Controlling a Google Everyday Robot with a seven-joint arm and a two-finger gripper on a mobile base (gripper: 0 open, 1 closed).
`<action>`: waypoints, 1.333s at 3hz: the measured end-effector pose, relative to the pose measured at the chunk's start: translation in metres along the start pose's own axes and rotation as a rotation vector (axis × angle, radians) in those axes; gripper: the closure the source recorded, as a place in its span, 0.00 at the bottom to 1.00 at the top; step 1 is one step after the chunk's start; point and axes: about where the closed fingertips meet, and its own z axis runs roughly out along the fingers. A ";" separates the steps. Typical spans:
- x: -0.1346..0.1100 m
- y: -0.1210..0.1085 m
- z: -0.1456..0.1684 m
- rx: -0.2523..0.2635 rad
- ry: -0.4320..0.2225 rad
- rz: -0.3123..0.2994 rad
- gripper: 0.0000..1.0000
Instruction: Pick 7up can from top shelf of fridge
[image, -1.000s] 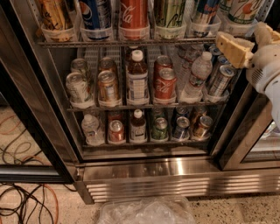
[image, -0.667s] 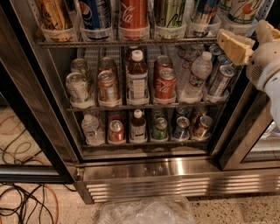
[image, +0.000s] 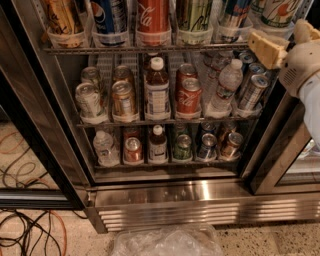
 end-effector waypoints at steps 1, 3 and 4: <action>0.001 -0.002 0.010 0.014 0.001 0.011 0.31; 0.002 -0.021 0.053 0.079 -0.016 0.030 0.34; 0.002 -0.022 0.062 0.084 -0.018 0.033 0.35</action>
Offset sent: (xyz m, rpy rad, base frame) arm 0.0358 -0.0105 0.0073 0.0421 -0.0115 -0.0590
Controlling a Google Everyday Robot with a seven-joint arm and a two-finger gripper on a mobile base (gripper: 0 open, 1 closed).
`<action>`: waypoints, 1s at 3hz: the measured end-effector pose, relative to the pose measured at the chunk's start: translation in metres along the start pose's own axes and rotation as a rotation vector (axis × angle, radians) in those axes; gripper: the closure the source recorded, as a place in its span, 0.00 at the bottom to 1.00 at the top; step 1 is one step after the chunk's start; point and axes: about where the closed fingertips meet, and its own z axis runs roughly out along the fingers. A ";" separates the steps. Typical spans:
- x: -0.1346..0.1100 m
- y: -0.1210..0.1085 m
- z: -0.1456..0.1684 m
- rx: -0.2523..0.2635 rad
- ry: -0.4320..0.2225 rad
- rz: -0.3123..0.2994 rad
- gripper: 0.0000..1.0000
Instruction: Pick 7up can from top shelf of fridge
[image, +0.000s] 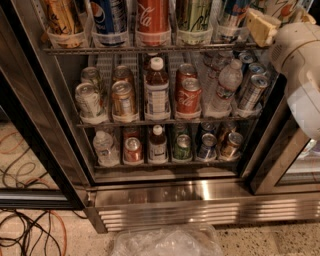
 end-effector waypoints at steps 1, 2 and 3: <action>0.000 0.000 -0.001 0.000 0.000 0.000 0.37; -0.001 -0.014 0.006 0.048 -0.002 0.015 0.38; -0.002 -0.028 0.011 0.096 -0.009 0.062 0.38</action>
Offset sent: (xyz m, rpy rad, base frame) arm 0.0216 -0.0412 0.0071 0.0792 -0.0125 -0.1464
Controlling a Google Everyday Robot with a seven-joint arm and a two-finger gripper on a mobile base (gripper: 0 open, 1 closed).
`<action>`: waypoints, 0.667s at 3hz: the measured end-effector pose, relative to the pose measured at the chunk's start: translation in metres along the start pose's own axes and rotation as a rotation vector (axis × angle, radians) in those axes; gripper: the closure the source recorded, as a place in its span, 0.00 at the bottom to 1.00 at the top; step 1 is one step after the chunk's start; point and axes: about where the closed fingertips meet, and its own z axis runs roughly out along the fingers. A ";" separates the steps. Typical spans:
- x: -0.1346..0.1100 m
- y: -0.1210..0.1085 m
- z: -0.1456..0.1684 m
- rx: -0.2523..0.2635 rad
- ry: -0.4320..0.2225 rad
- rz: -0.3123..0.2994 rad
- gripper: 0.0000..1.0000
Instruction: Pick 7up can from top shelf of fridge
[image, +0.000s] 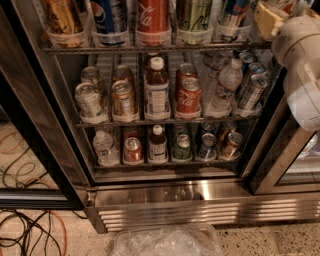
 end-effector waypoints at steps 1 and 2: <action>0.001 -0.003 0.001 0.020 0.000 0.005 0.37; 0.002 0.001 0.002 0.007 0.008 -0.003 0.56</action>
Offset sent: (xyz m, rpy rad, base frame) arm 0.0046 0.0137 -0.0209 -0.0462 0.0431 0.0380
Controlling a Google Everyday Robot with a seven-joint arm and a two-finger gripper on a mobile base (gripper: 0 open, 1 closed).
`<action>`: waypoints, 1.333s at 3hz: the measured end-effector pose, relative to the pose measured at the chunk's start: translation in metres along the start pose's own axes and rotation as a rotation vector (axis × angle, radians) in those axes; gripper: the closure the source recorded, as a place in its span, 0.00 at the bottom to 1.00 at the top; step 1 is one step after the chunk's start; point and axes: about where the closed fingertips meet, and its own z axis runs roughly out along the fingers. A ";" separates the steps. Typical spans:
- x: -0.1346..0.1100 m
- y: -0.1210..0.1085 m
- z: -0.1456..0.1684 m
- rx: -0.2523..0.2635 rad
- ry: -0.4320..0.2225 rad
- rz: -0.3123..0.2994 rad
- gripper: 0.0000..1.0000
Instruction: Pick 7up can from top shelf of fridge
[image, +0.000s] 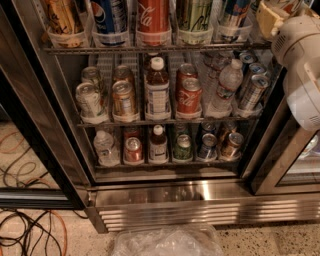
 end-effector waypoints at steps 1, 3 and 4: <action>0.000 0.000 0.000 0.000 0.000 0.000 0.79; 0.000 0.000 0.000 0.000 0.000 0.000 1.00; -0.003 0.000 0.000 -0.005 -0.003 -0.006 1.00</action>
Offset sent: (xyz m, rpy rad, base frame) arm 0.0000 0.0000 0.0000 0.0000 0.0000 0.0000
